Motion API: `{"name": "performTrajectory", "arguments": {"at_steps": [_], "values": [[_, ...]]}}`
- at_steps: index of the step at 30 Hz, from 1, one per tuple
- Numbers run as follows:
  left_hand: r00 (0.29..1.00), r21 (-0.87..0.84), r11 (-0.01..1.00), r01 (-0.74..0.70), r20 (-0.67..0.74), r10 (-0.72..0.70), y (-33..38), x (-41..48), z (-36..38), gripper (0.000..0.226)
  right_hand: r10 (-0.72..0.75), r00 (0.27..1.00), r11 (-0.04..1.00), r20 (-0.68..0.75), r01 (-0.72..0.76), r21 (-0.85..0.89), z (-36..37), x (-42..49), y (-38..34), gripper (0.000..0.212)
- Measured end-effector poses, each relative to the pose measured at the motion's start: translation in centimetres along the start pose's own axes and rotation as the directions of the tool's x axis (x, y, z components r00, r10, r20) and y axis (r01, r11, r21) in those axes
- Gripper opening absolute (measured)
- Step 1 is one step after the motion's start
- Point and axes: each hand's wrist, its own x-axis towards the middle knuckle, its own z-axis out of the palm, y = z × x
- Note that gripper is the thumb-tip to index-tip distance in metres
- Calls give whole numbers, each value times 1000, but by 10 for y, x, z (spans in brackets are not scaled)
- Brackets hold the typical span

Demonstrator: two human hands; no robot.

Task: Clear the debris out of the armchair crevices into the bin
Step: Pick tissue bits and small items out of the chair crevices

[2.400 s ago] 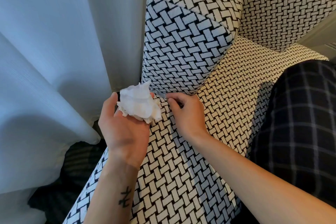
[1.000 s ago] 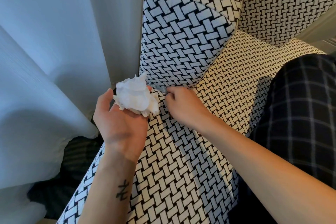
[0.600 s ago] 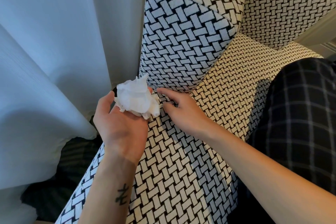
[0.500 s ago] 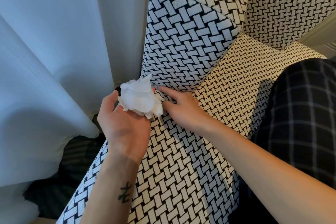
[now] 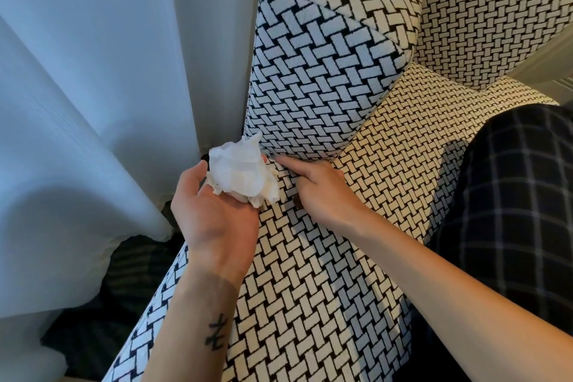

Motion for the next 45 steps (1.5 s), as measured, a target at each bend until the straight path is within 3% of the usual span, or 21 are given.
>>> {"name": "performTrajectory", "arguments": {"at_steps": [7,11,15,21,26,33,40,45], "values": [[1000,-7,1000,-13,-2,13,0,1,1,52,7,999,994,54,-13,113,-11,1,0,54],[1000,1,1000,-18,5,18,-1,1,-1,51,24,996,997,87,-18,-72,1,8,-4,58],[999,29,999,-35,6,34,-1,-2,1,52,54,996,995,69,-47,-92,0,10,-10,55],[997,17,997,-71,8,71,-4,-3,0,54,-10,996,1000,89,11,-7,-13,1,-8,55],[996,18,996,-86,-8,87,-4,-3,-2,59,22,994,998,112,-29,59,-24,-9,-15,54],[998,98,993,-64,-10,65,-4,-2,-1,51,139,989,975,-45,-128,183,-36,-11,-21,28],[997,132,989,-67,44,62,-5,-6,5,37,191,936,863,297,-304,403,-26,4,-18,13],[999,92,995,-48,-17,50,-1,-5,5,61,242,860,651,449,-487,582,-25,28,-17,27]]}}
